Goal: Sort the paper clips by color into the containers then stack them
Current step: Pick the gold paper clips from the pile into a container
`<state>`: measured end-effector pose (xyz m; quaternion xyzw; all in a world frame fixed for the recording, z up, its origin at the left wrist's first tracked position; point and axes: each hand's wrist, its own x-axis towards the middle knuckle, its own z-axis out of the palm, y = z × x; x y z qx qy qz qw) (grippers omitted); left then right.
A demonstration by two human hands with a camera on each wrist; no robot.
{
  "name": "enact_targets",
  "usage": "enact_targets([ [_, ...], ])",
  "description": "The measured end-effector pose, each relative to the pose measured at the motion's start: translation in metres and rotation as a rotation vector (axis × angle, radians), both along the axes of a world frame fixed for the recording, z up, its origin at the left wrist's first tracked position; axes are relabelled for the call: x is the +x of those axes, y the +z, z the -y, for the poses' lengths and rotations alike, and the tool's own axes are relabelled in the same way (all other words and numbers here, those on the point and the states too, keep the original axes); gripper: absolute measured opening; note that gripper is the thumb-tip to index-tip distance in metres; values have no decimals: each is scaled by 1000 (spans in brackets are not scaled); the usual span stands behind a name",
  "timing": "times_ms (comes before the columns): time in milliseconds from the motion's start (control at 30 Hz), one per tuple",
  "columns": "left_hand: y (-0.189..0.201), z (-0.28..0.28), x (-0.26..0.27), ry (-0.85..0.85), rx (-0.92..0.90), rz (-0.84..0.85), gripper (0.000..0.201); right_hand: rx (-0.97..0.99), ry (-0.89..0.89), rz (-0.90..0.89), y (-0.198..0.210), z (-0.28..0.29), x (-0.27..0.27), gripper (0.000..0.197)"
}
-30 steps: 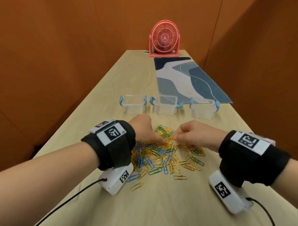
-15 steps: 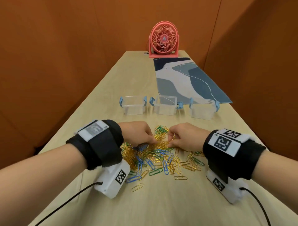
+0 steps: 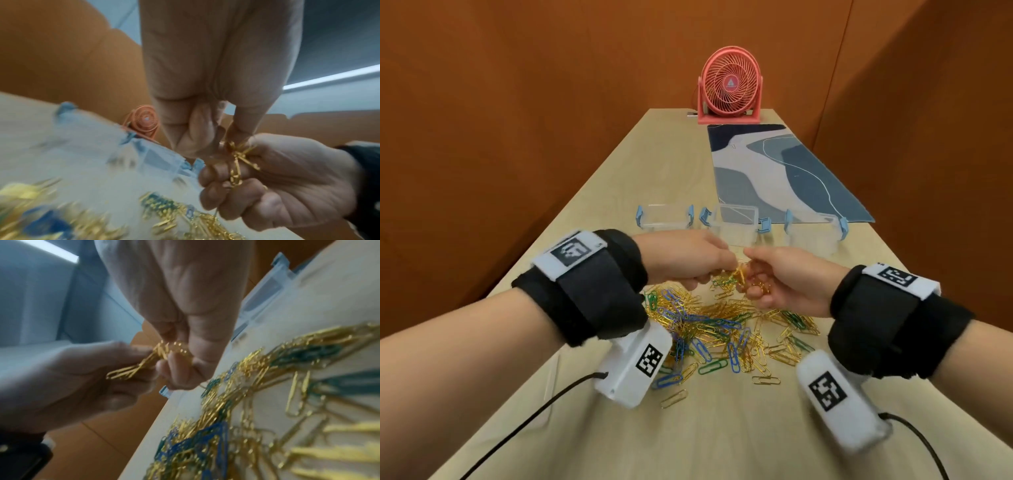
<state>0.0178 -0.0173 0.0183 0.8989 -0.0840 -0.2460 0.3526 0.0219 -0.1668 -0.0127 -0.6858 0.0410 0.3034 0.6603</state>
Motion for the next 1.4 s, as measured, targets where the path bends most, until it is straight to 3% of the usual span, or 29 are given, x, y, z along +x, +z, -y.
enact_targets([
  [67, 8, 13, -2, -72, 159, 151, 20, 103, 46, -73, 2, -4, -2, 35],
  [133, 12, 22, -3, -72, 160, 211, 15, 170, 54, -107, 4, -6, -2, 41],
  [267, 15, 29, -2, 40, -103, 152, 20, 254, -69, -138, 4, -2, -1, 38],
  [400, 18, 22, -2, 92, -341, 152, 18, 173, -183, -170, -2, 8, 3, 37],
  [467, 9, 13, 1, 109, -264, 172, 12, 112, -201, -174, -2, 14, 5, 31],
  [600, -30, 5, 5, -55, 160, 220, 16, 20, -213, -157, -1, 21, 8, 28],
  [733, -42, 7, 5, -223, 243, 295, 29, -42, -210, -171, -1, 25, 7, 28],
  [900, -41, 6, 5, -250, 242, 312, 19, -108, -157, -210, 3, 27, 3, 25],
  [1000, -38, 3, 10, -129, 158, 199, 15, -113, -131, -218, 3, 26, 2, 25],
  [1133, -21, -2, 14, 66, -129, 17, 13, -108, -111, -199, 4, 24, 1, 30],
  [1233, -4, 2, 12, 65, -265, -50, 15, -89, -90, -210, 4, 22, 0, 38],
  [1400, 9, 20, 8, 23, -272, 26, 14, 48, -63, -204, 2, 18, -1, 40],
])
